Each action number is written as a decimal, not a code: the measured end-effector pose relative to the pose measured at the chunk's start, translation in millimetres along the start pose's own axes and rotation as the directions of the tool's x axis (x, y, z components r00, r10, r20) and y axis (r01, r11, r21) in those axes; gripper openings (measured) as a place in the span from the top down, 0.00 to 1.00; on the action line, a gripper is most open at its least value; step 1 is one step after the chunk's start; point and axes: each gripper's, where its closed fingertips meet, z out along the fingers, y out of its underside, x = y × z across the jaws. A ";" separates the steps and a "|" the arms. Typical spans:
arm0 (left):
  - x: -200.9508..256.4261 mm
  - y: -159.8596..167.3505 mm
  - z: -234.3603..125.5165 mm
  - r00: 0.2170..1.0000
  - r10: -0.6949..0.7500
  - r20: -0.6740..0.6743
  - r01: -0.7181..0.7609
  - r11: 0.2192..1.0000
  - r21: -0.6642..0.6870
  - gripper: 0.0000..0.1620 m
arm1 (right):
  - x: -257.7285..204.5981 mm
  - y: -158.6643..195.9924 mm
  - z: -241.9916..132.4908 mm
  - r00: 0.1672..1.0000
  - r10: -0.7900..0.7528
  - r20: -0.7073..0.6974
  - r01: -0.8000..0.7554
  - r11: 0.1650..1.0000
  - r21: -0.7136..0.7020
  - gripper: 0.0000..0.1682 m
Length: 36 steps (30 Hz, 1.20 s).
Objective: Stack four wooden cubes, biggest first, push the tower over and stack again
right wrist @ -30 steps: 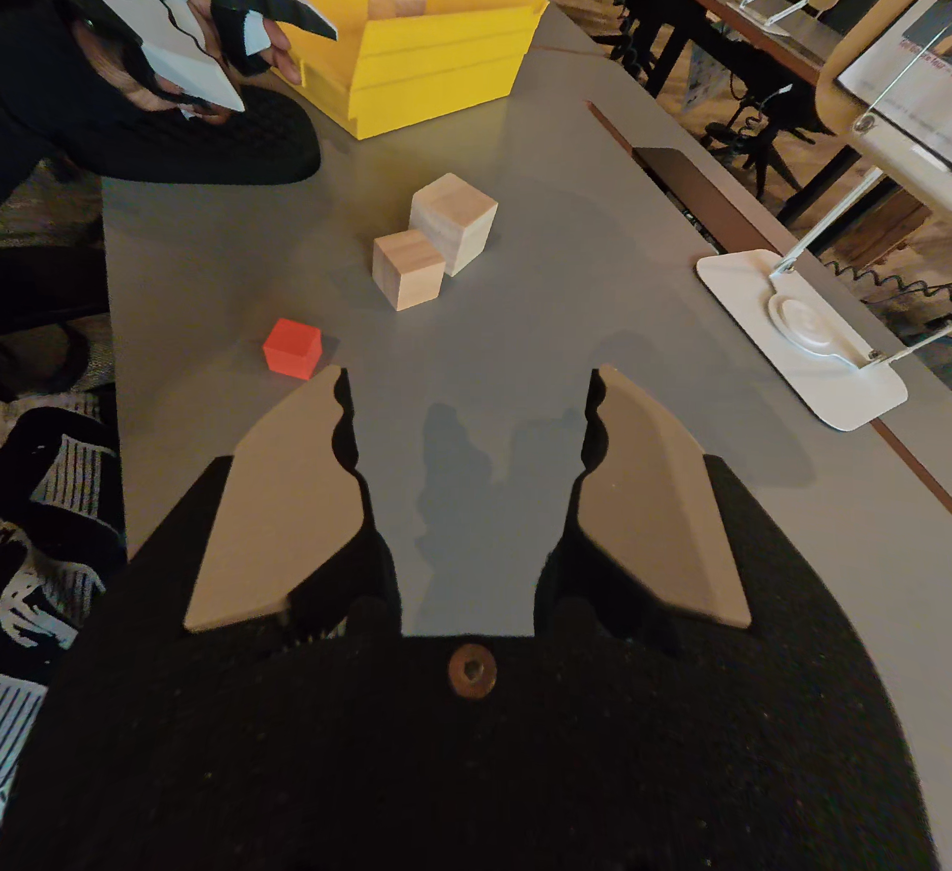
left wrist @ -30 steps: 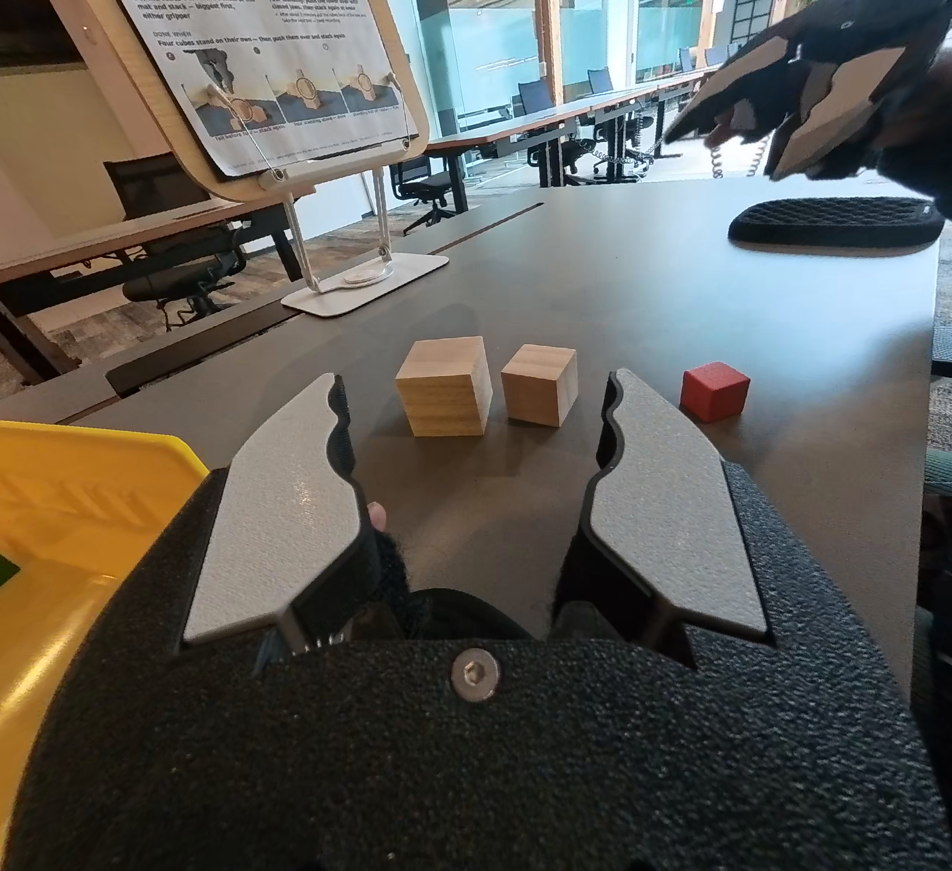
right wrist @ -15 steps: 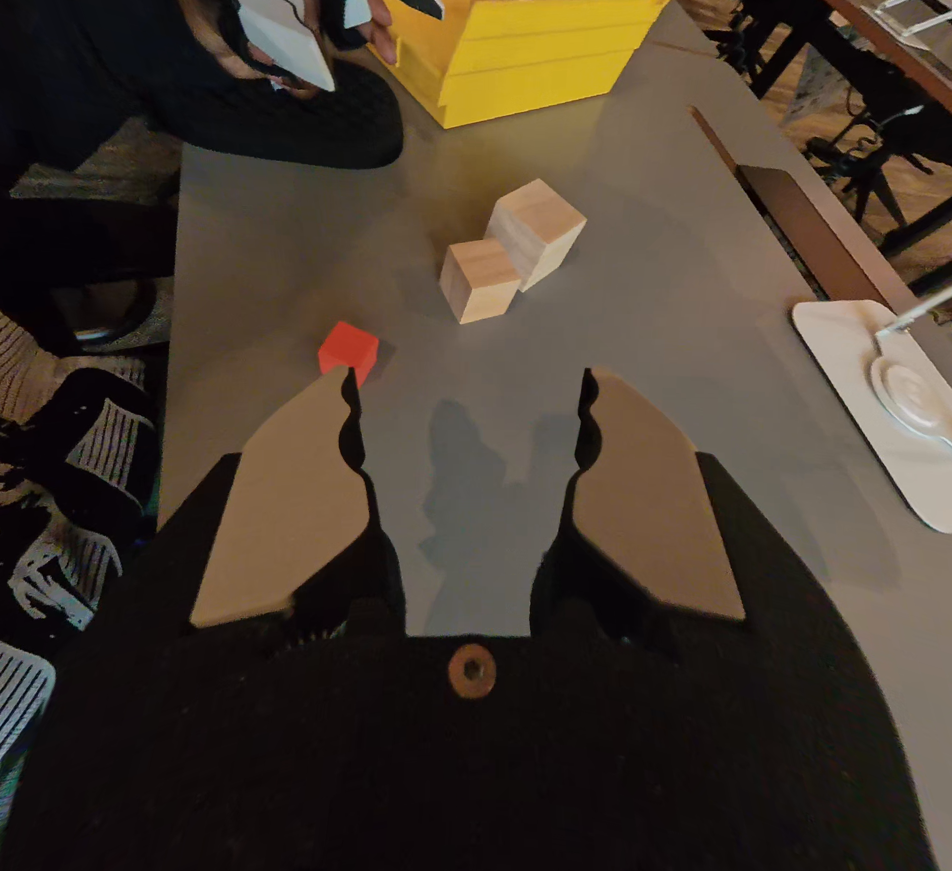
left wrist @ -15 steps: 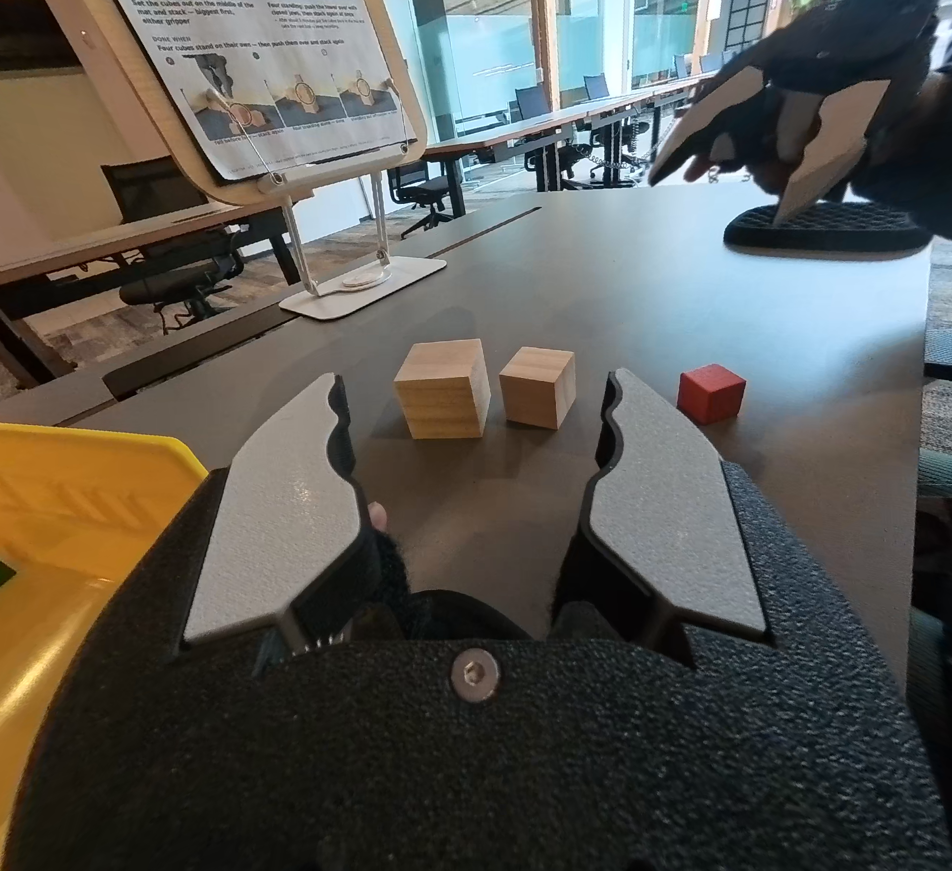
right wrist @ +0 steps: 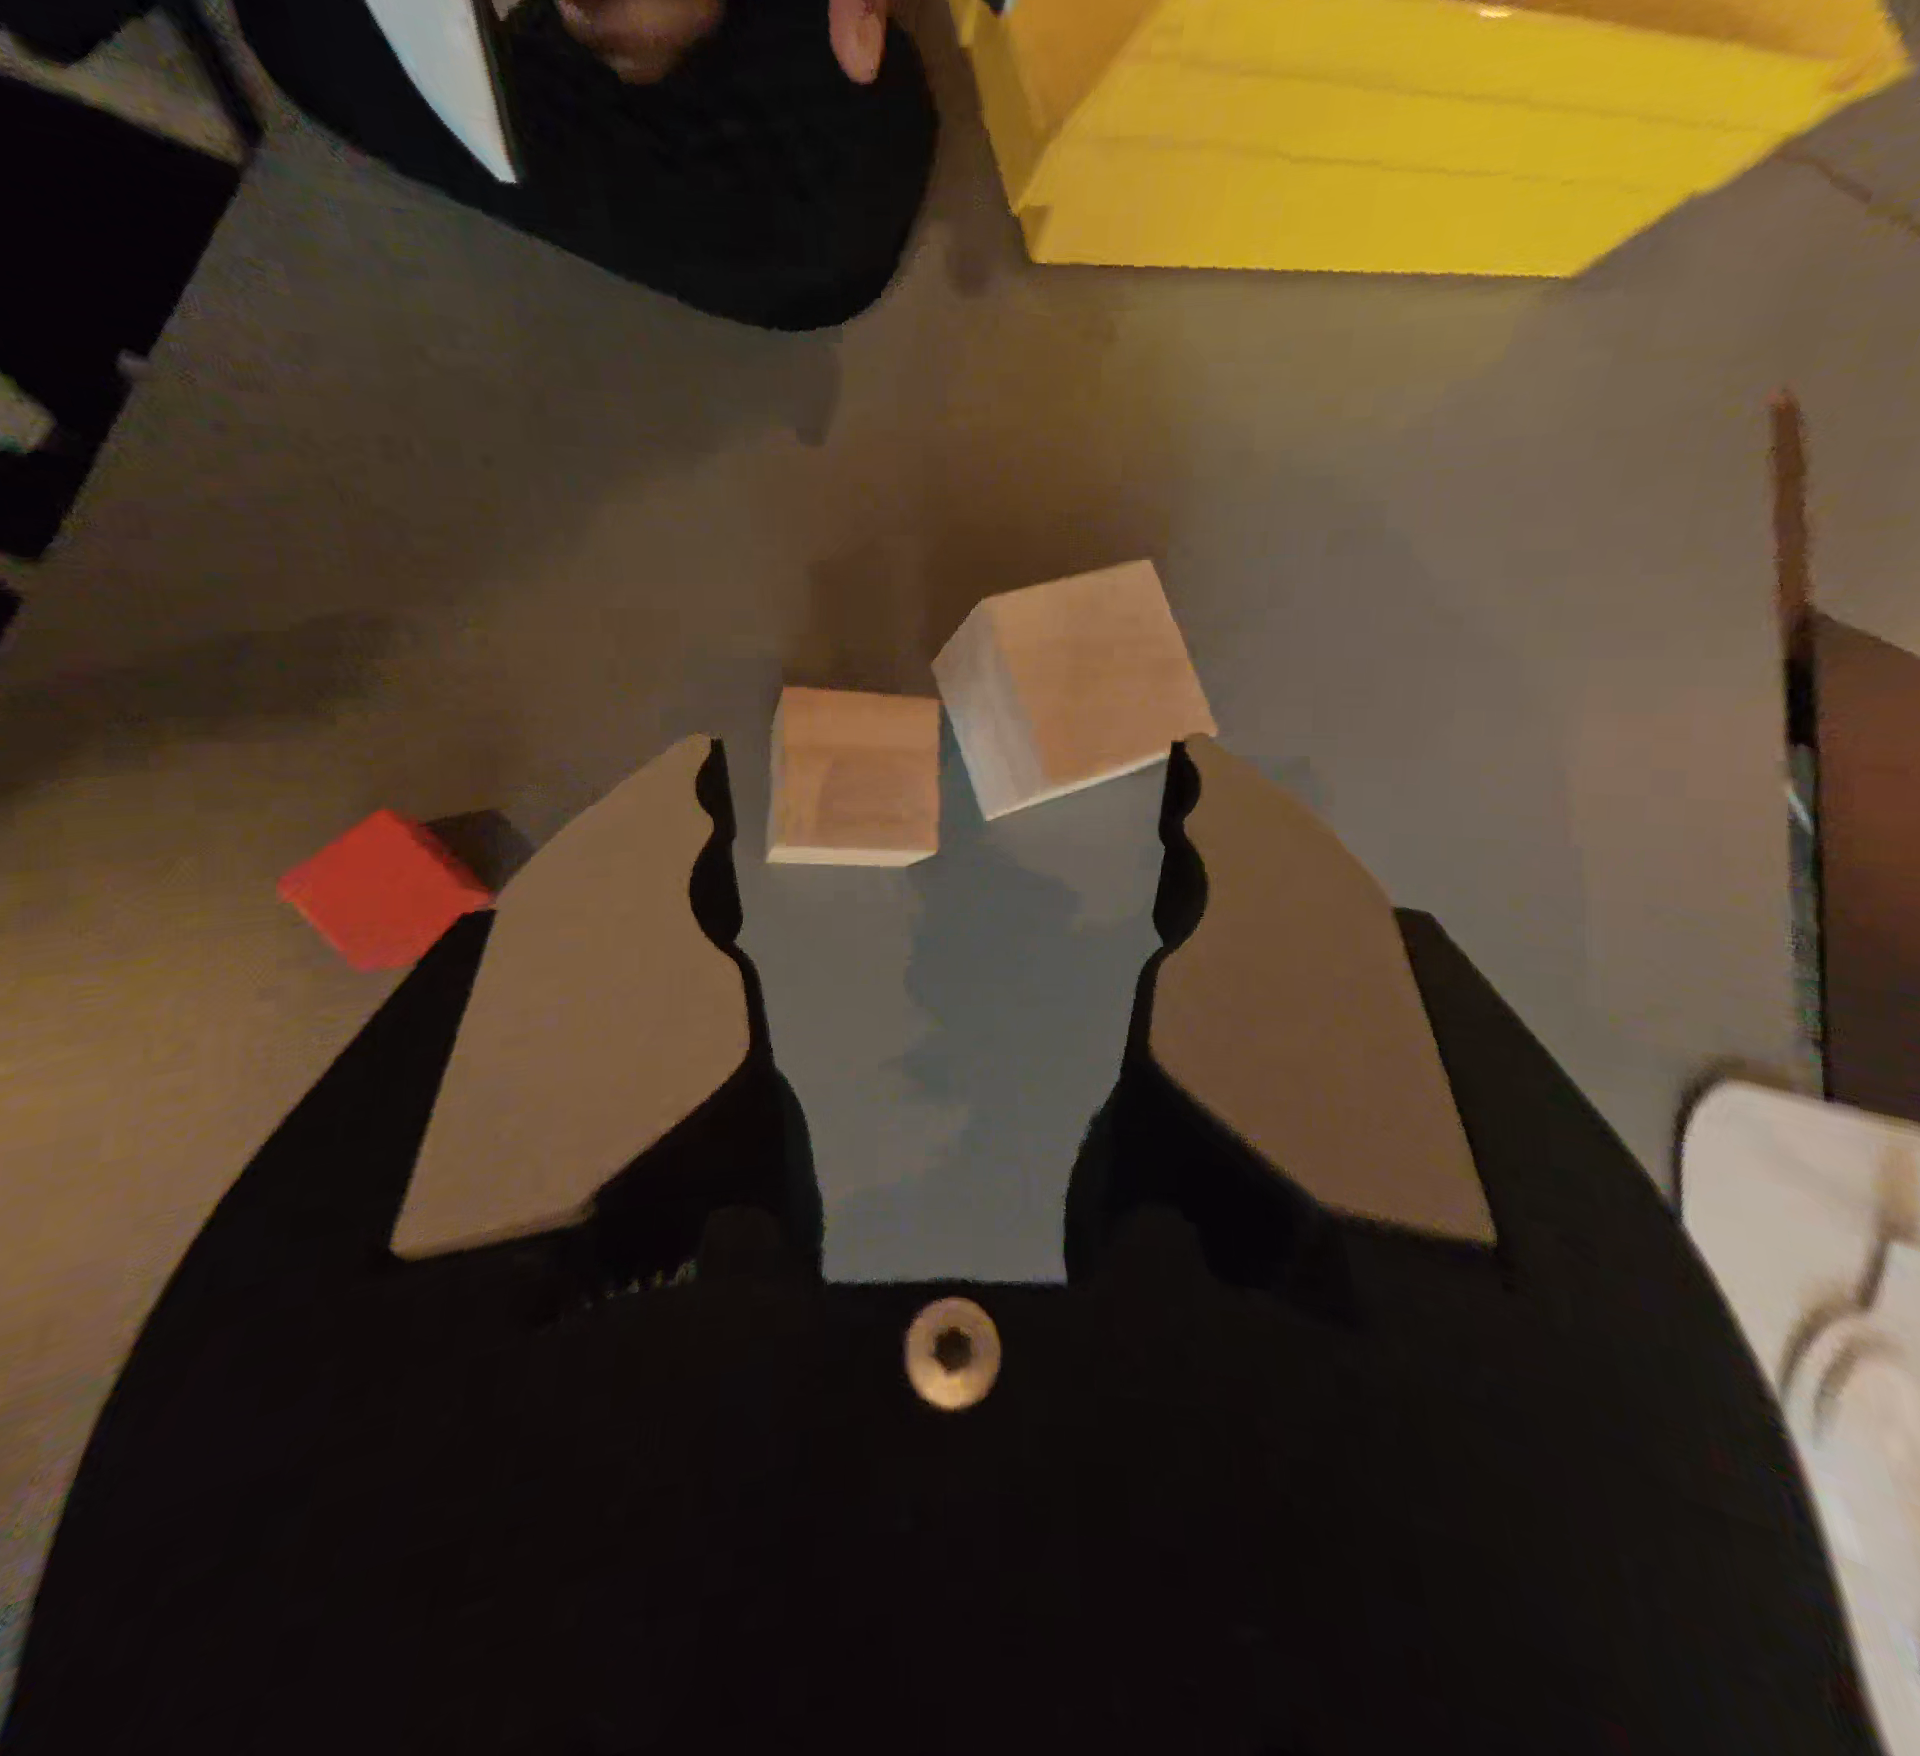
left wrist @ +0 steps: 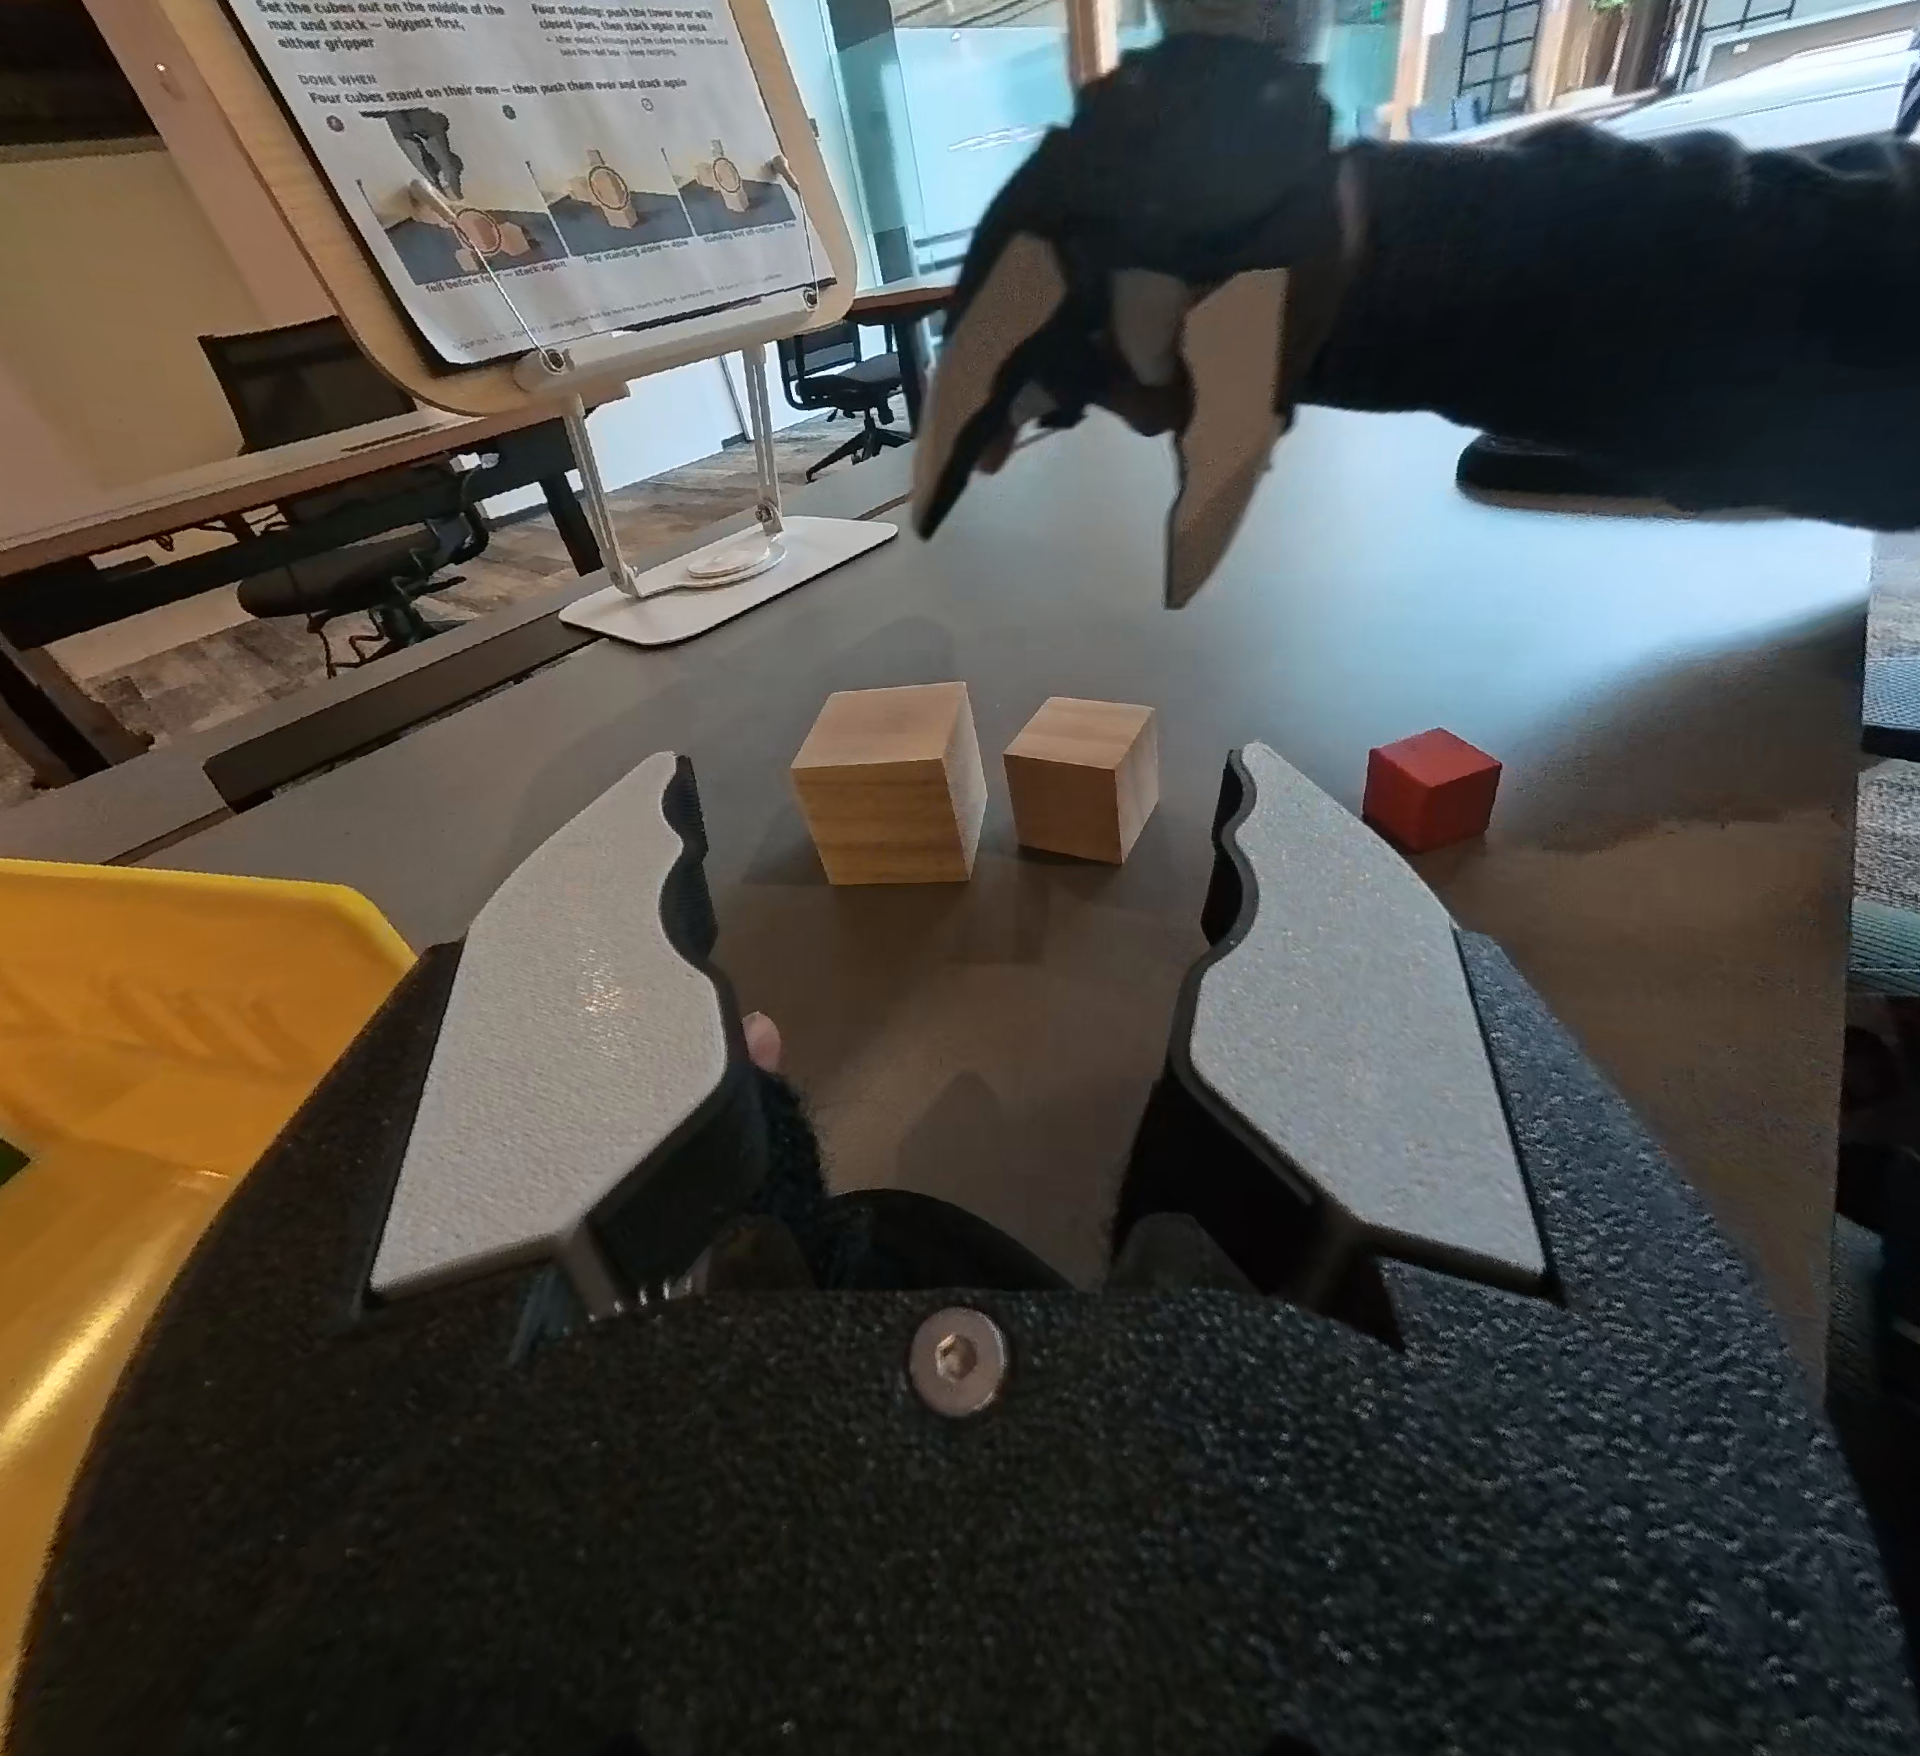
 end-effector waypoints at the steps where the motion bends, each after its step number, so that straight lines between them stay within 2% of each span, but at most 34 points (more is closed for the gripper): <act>1: -0.2 -0.1 -0.2 1.000 -0.001 0.001 0.001 1.000 0.001 0.42 | 6.0 -0.4 6.6 0.999 -0.025 0.047 0.026 0.999 -0.034 0.53; 7: -0.8 -0.5 -0.7 1.000 -0.006 0.002 0.006 1.000 0.005 0.42 | 29.6 7.4 38.9 0.961 -0.084 0.264 0.150 0.958 -0.243 0.58; 15: 0.3 -0.1 -0.4 1.000 -0.001 -0.004 0.001 1.000 0.003 0.42 | 37.4 25.8 64.2 0.935 -0.043 0.352 0.205 0.876 -0.437 0.60; 18: 0.3 -0.2 -0.7 1.000 -0.004 -0.006 0.004 1.000 0.004 0.42 | 35.1 30.3 68.8 0.925 -0.043 0.376 0.224 0.863 -0.452 0.67; 21: 1.0 -0.4 -0.9 1.000 -0.004 -0.012 0.004 1.000 0.006 0.42 | 39.7 31.1 68.1 0.937 -0.066 0.342 0.226 0.862 -0.454 0.67; 25: 7.0 1.0 0.0 0.998 -0.007 -0.066 0.006 1.000 -0.005 0.40 | 43.4 27.0 49.1 0.966 -0.031 0.258 0.147 0.884 -0.444 0.67; 29: 19.8 3.6 0.4 0.986 -0.001 -0.169 -0.003 1.000 -0.024 0.40 | 38.0 28.6 7.0 0.992 0.037 0.120 0.022 0.888 -0.459 0.67; 36: 40.6 3.8 -5.4 0.930 -0.030 -0.366 0.020 0.999 -0.033 0.40 | -26.0 52.3 -69.1 0.976 0.214 -0.040 -0.207 0.861 -0.465 0.67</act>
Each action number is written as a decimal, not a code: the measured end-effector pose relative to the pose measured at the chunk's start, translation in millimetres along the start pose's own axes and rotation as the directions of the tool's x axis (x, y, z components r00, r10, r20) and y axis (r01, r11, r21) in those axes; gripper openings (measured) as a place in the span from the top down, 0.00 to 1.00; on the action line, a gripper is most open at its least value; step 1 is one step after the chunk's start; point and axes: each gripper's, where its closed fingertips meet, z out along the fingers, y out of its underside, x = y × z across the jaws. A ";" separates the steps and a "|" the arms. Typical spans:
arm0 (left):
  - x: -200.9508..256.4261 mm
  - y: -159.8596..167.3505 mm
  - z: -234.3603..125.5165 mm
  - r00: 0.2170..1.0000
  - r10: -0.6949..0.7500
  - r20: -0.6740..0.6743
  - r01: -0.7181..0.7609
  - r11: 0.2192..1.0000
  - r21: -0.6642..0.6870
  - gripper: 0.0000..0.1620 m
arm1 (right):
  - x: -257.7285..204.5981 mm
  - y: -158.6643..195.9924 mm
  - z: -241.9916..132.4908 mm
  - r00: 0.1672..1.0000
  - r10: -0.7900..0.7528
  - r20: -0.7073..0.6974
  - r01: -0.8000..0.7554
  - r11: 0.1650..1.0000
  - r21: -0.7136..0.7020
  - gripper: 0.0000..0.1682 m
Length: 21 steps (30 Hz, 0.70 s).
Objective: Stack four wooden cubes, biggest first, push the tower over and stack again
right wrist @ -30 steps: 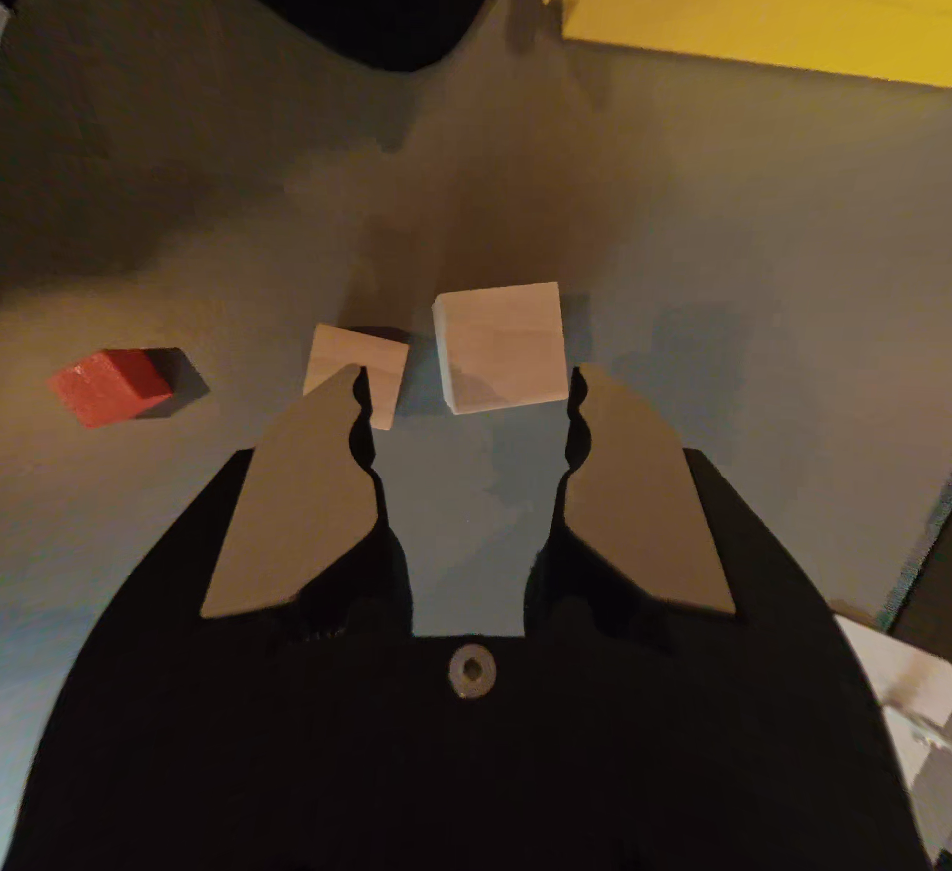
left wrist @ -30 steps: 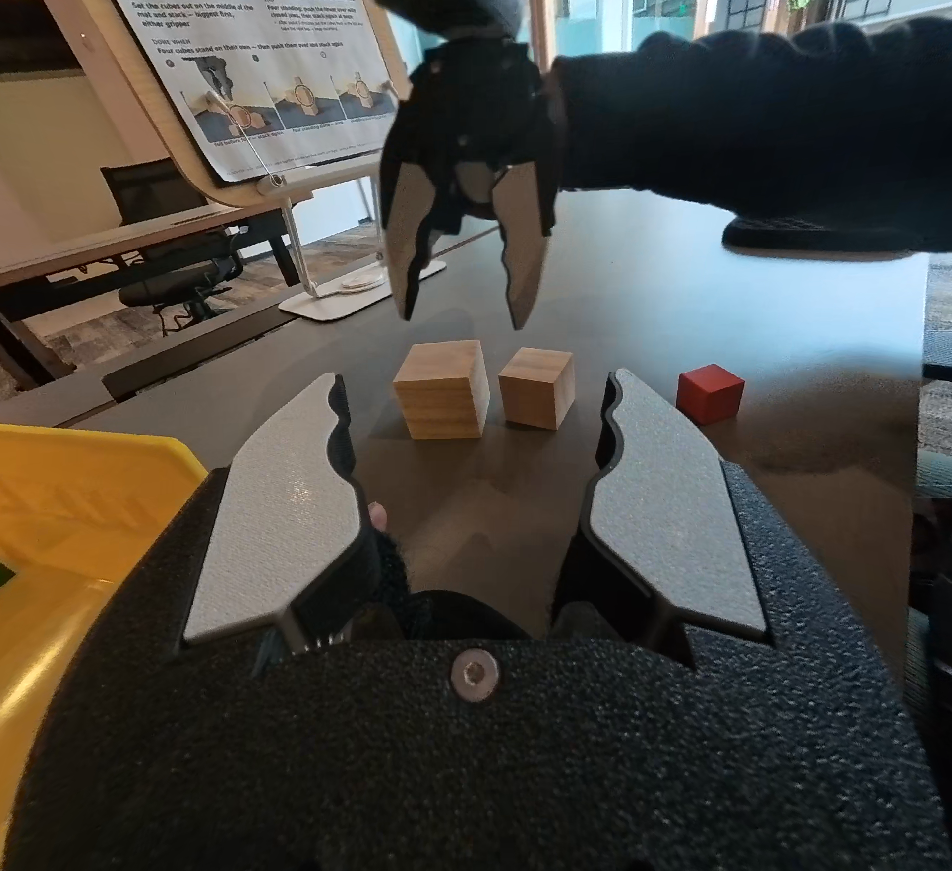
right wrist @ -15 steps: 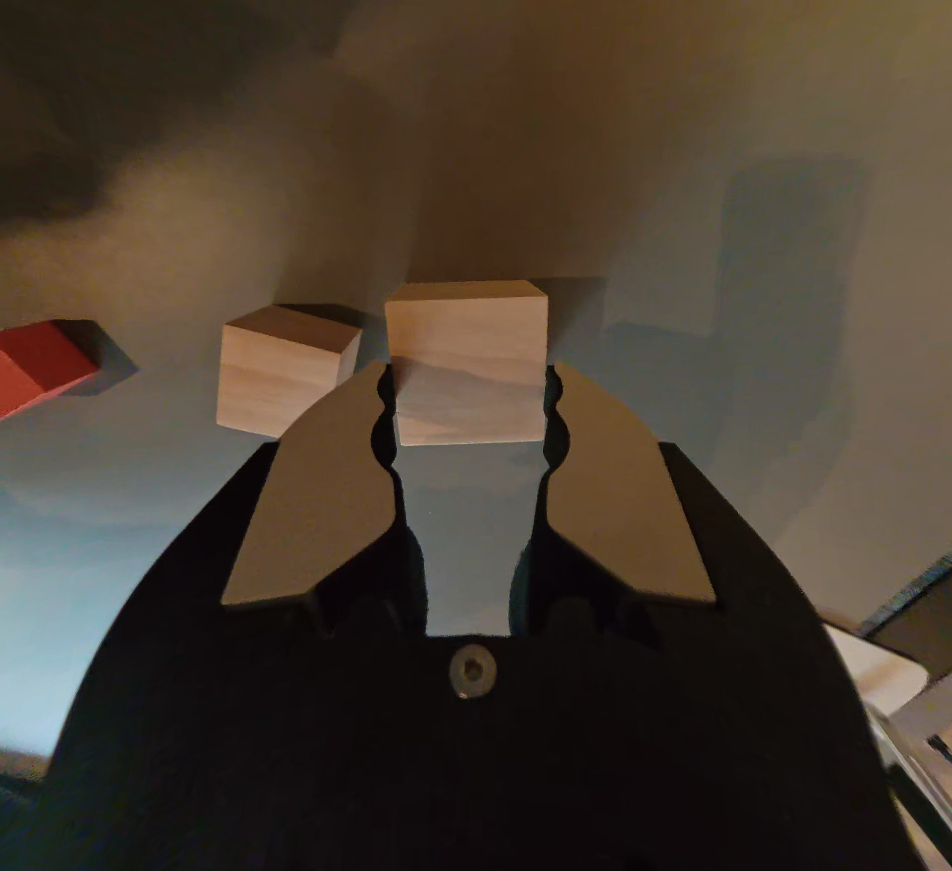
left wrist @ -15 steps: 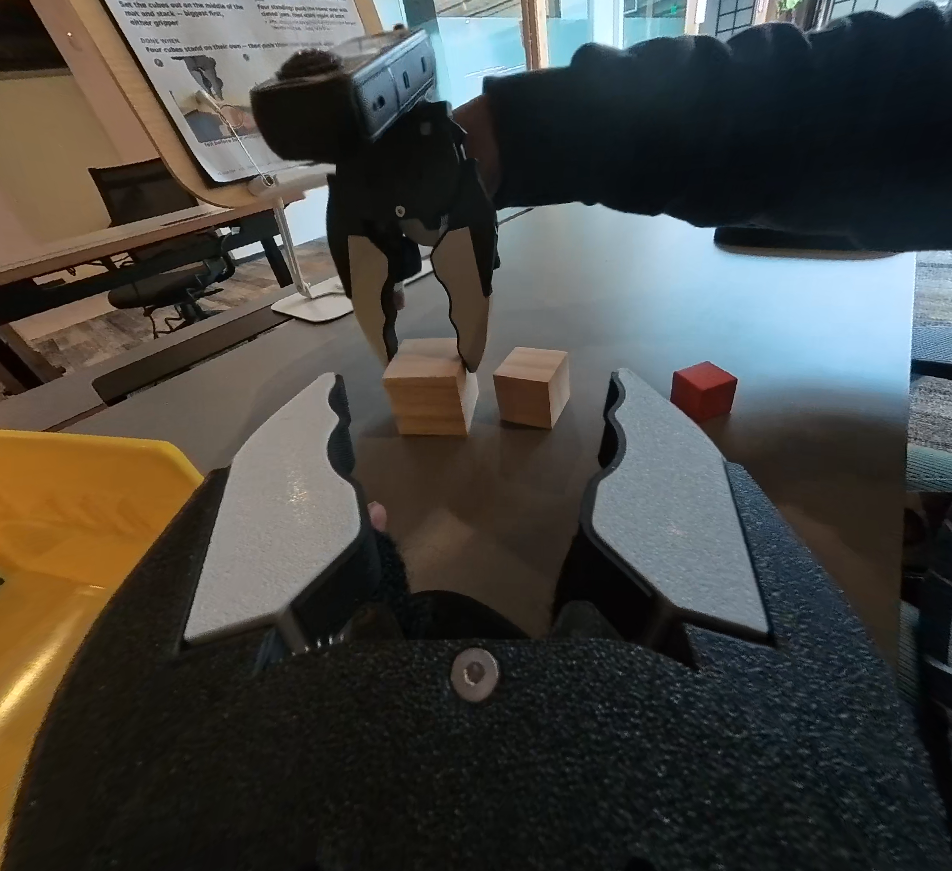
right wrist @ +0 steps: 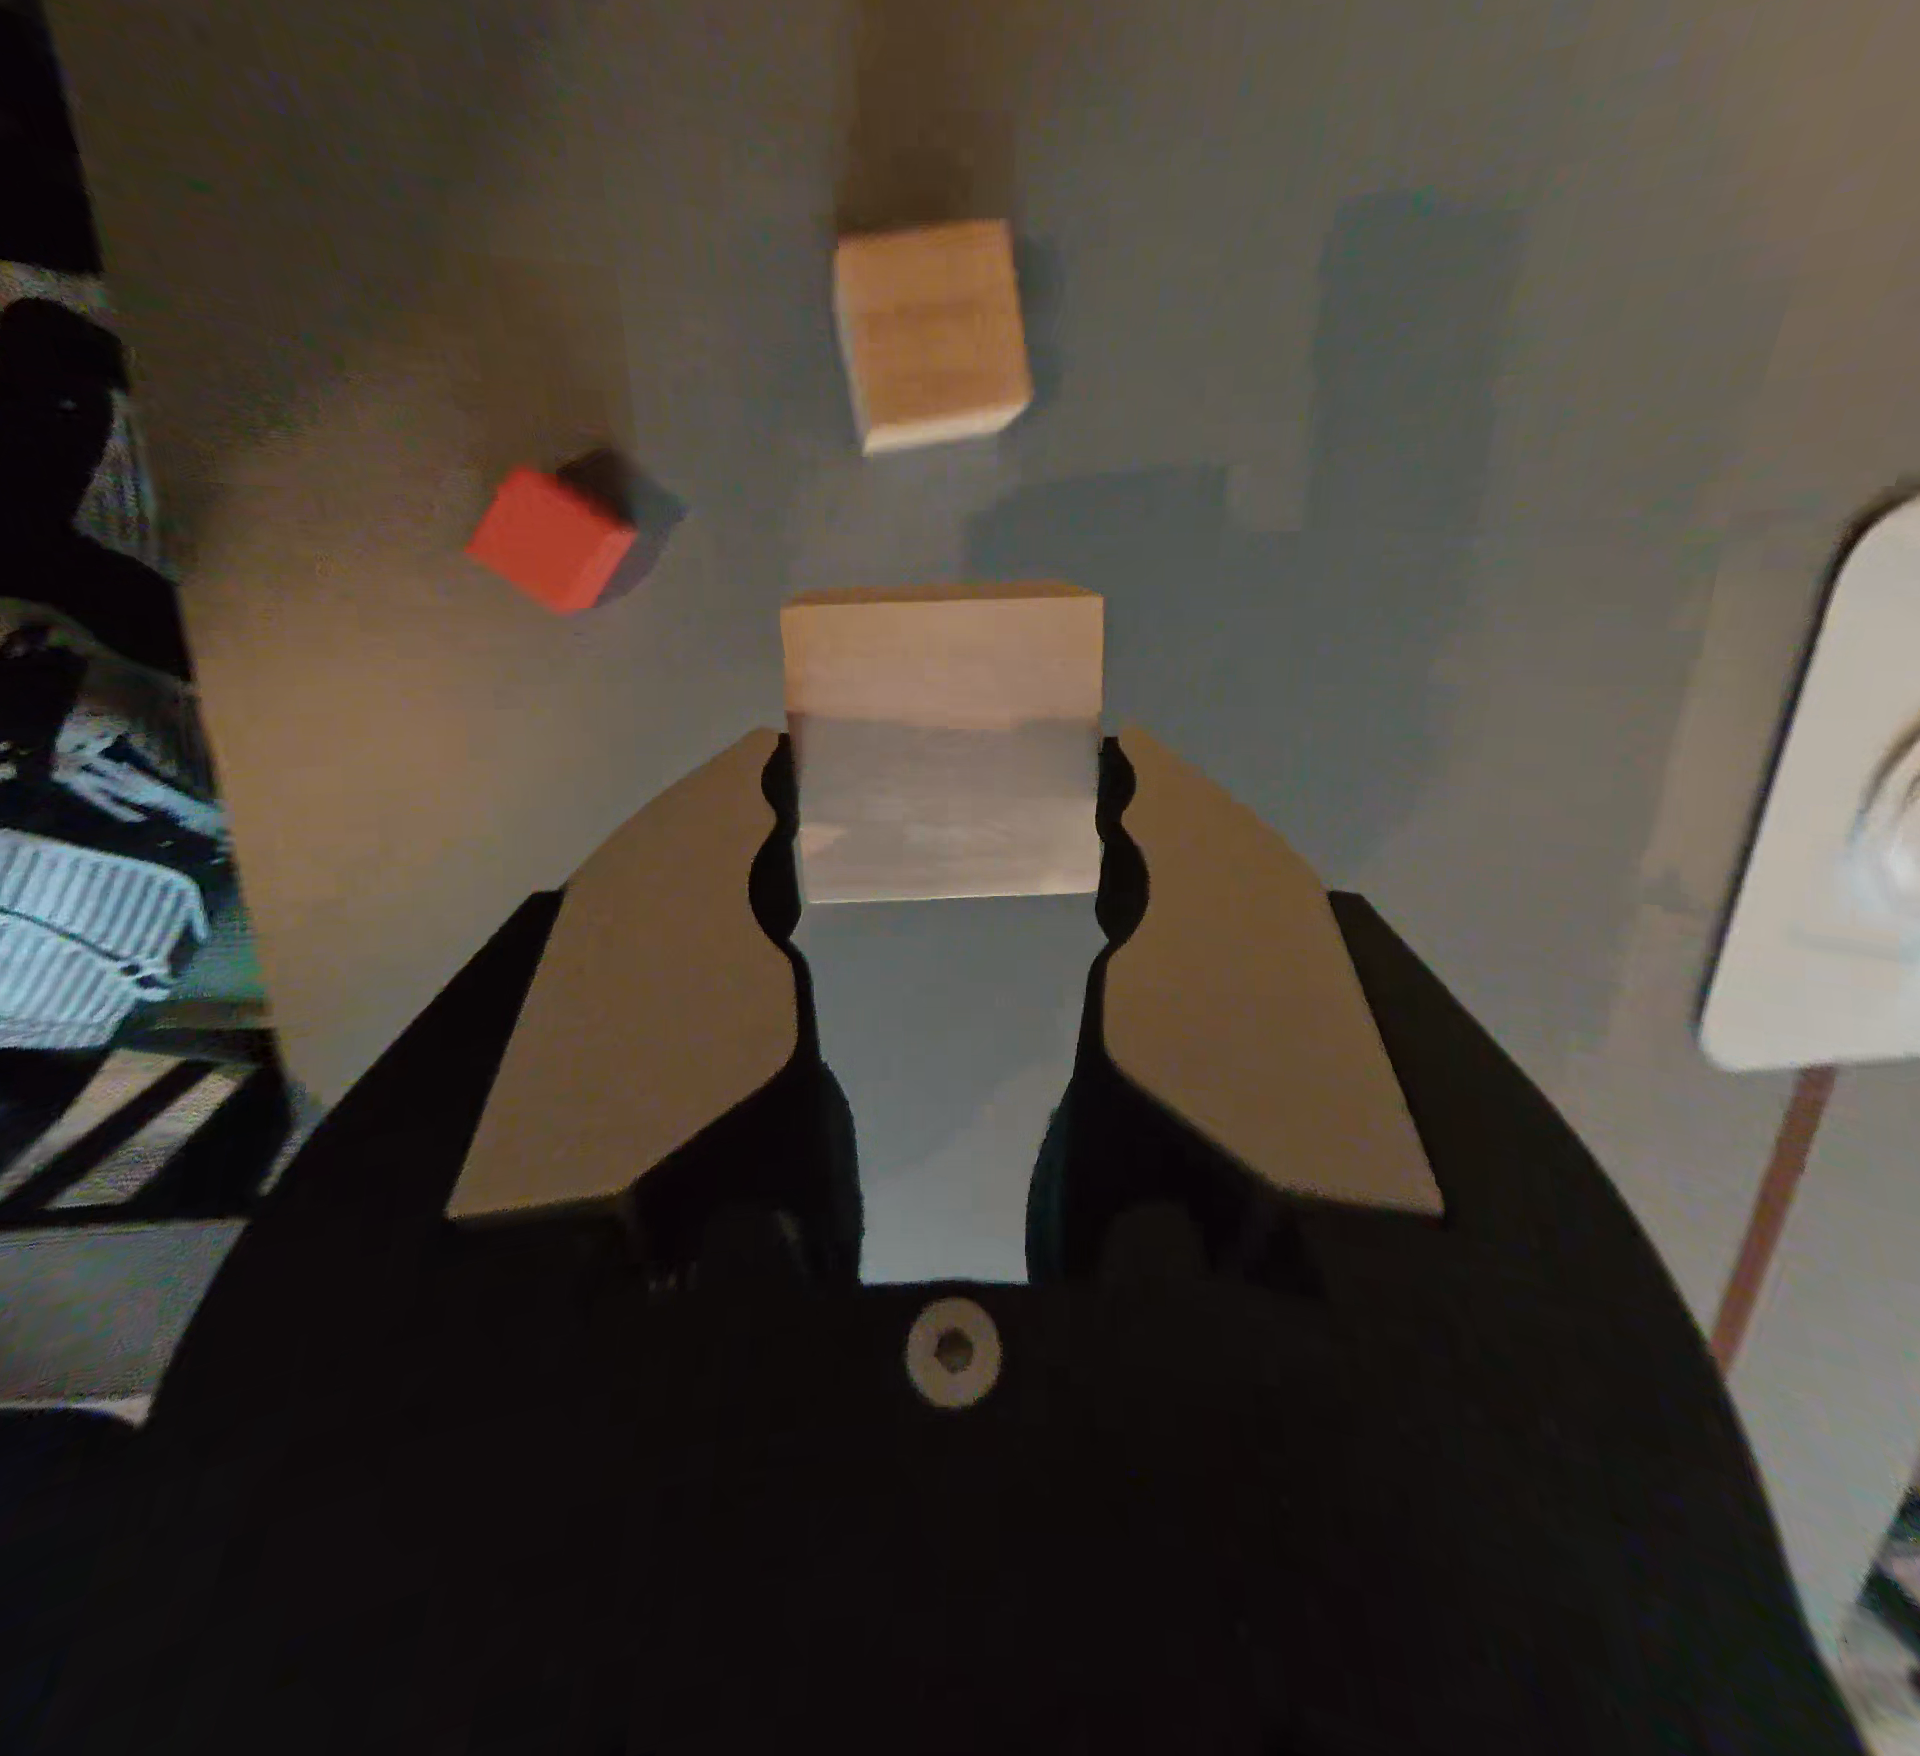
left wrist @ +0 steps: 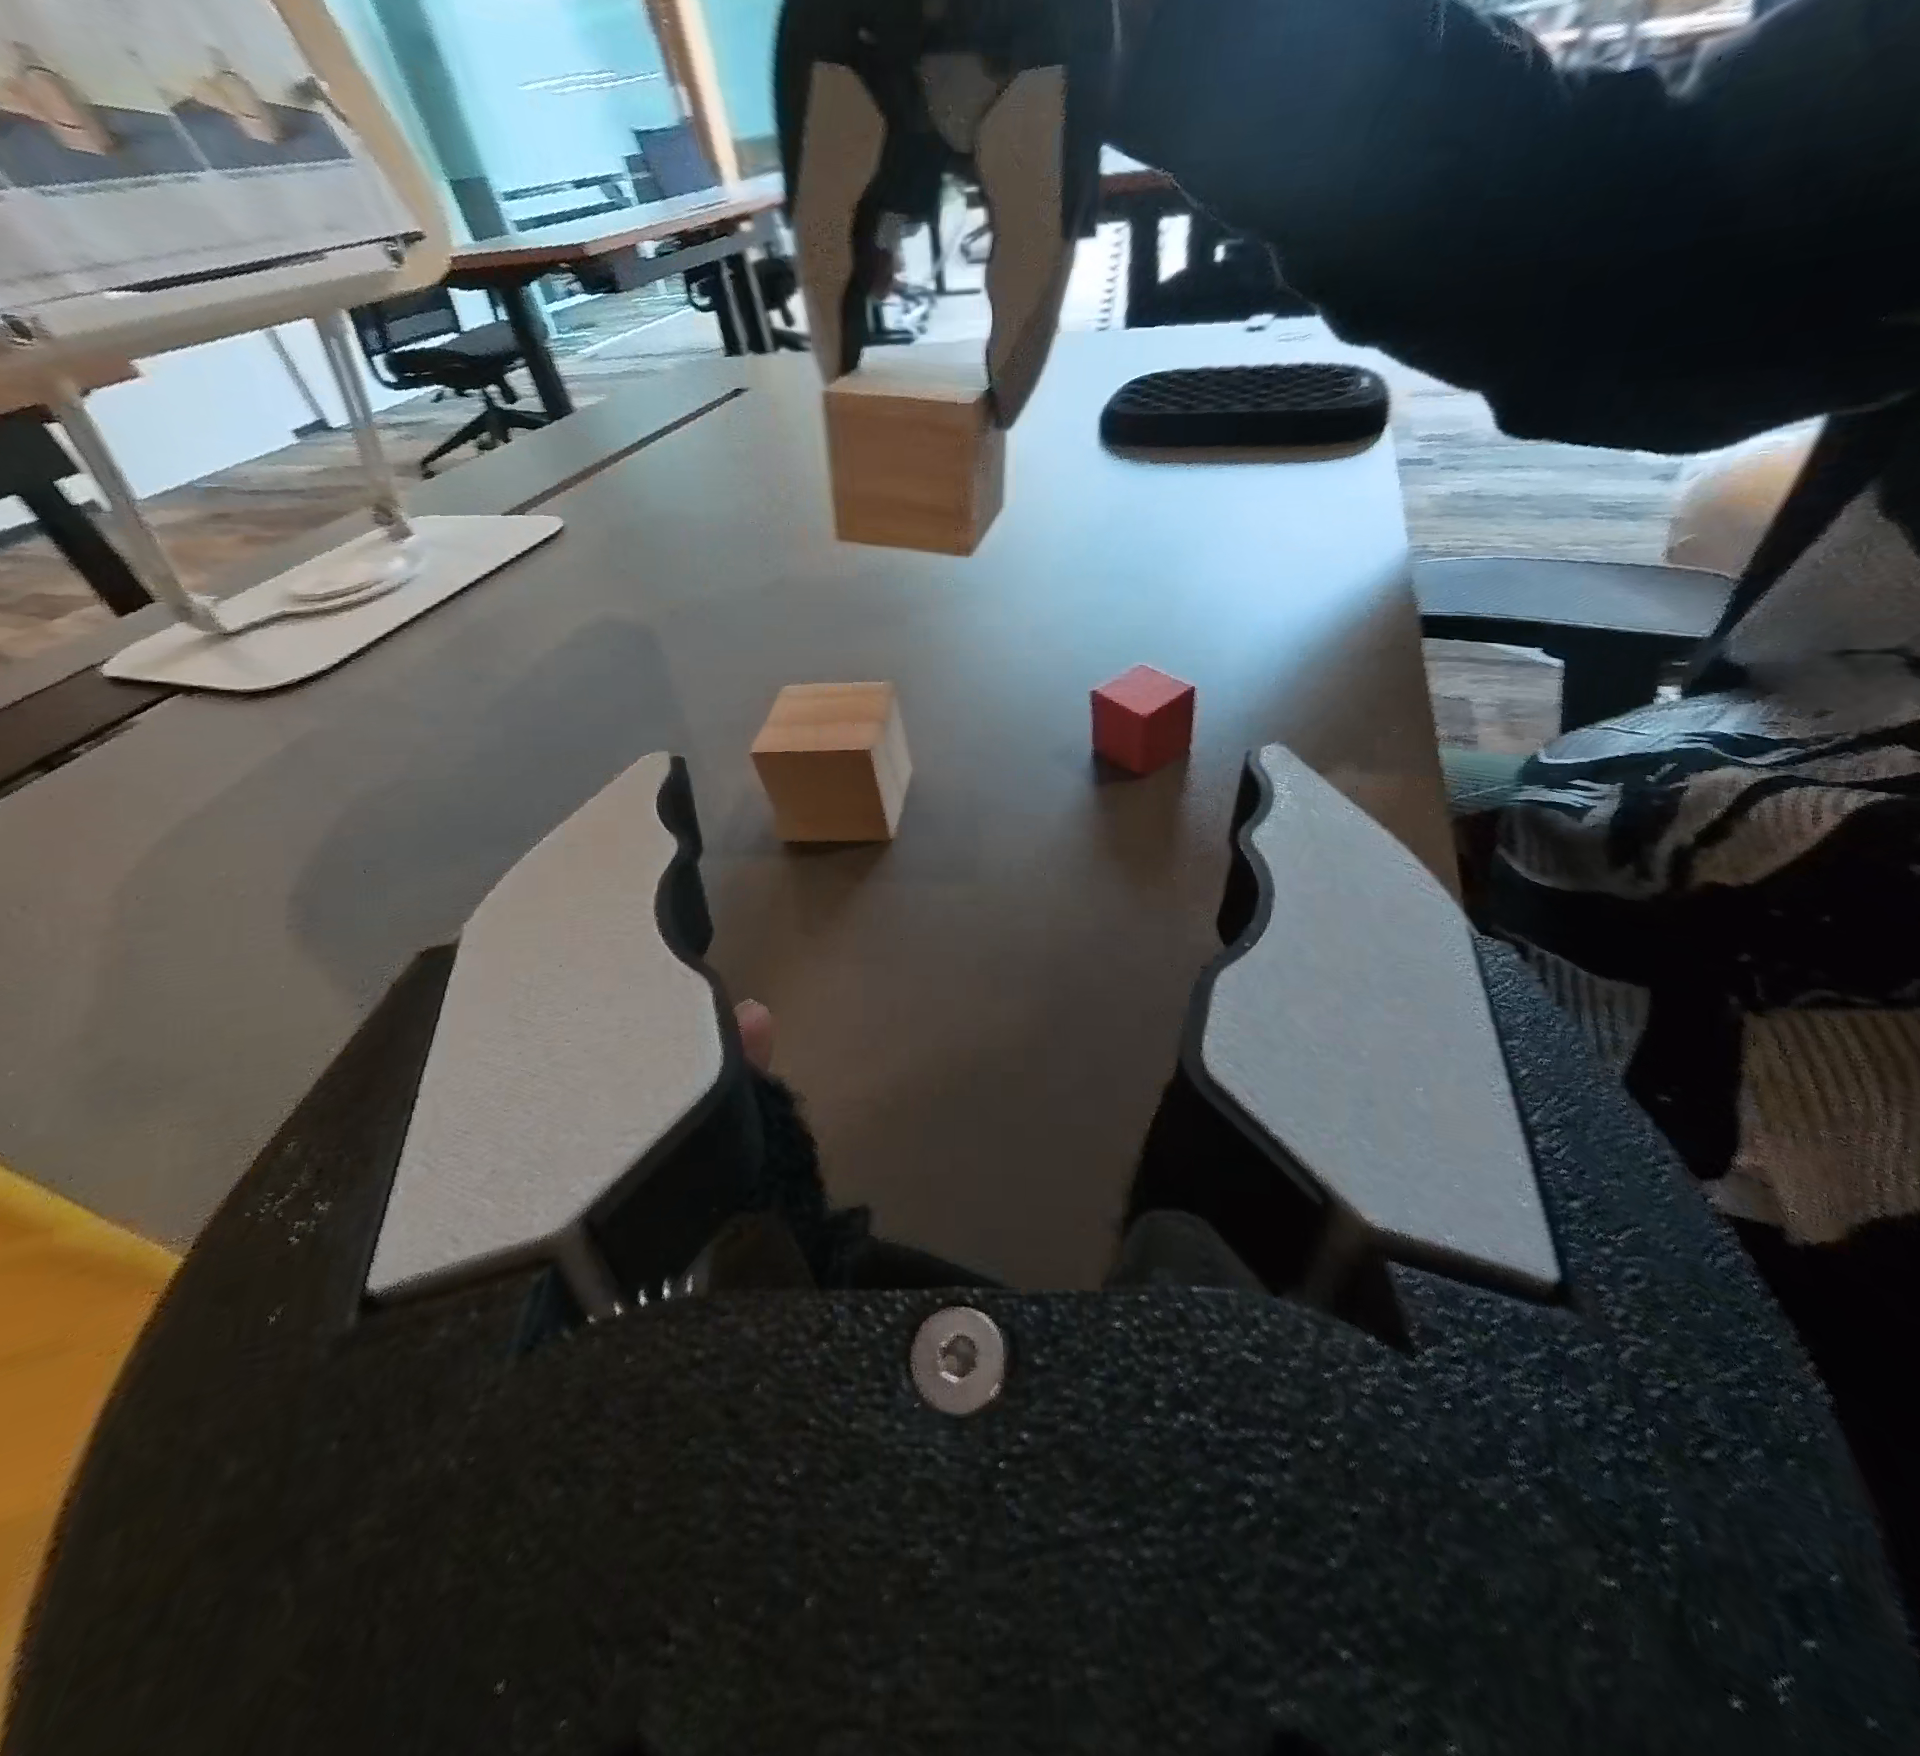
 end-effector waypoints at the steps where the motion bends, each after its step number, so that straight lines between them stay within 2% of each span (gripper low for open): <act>1: 1.8 -0.7 -0.7 1.000 -0.005 -0.019 0.005 1.000 0.007 0.40 | -9.3 10.8 -4.0 1.000 0.028 -0.008 -0.028 1.000 -0.005 0.67; 5: 5.2 -4.6 -4.0 0.999 -0.007 -0.051 0.009 0.999 0.040 0.41 | -45.4 49.6 -10.9 0.992 0.126 -0.030 -0.127 0.991 -0.040 0.67; 9: 6.5 -4.5 -4.1 0.999 0.010 -0.048 -0.008 0.999 0.041 0.42 | -71.3 73.1 -2.7 0.982 0.187 -0.031 -0.189 0.980 -0.057 0.67; 21: 5.4 -5.1 -4.5 0.999 0.003 -0.046 -0.001 0.999 0.047 0.42 | -85.6 77.4 23.4 0.985 0.169 0.033 -0.167 0.985 -0.037 0.67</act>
